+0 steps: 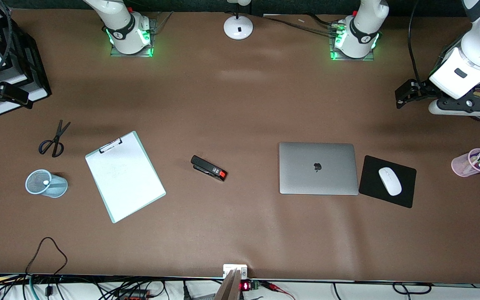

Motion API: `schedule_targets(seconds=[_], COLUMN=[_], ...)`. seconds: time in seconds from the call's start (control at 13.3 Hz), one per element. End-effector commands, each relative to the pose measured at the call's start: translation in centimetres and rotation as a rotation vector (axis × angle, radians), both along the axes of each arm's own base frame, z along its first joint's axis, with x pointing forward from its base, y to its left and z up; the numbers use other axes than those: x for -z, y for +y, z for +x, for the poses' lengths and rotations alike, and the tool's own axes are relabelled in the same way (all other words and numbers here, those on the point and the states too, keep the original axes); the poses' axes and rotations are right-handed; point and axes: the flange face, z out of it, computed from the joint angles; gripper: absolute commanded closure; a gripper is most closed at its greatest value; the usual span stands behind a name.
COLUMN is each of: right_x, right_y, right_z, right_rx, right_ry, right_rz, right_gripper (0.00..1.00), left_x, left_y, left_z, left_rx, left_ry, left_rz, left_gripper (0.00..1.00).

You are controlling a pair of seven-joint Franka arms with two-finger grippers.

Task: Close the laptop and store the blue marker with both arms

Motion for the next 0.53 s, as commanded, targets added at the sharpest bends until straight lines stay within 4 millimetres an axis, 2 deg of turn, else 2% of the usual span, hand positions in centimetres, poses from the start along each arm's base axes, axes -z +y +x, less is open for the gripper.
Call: schedule_targets(seconds=[0.0, 0.45], right_x=[-0.55, -1.13], right_y=[0.21, 0.07], right_z=[-0.36, -0.51], right_rx=[0.003, 0.006], right_ry=[-0.011, -0.019], right_rz=[0.006, 0.009], right_gripper=[0.0, 0.0], left_x=[-0.48, -0.47], left_y=[0.12, -0.04], left_z=[-0.17, -0.21], left_rx=[0.001, 0.004], left_ry=[0.019, 0.02], left_rz=[-0.022, -0.021], left_gripper=[0.0, 0.0])
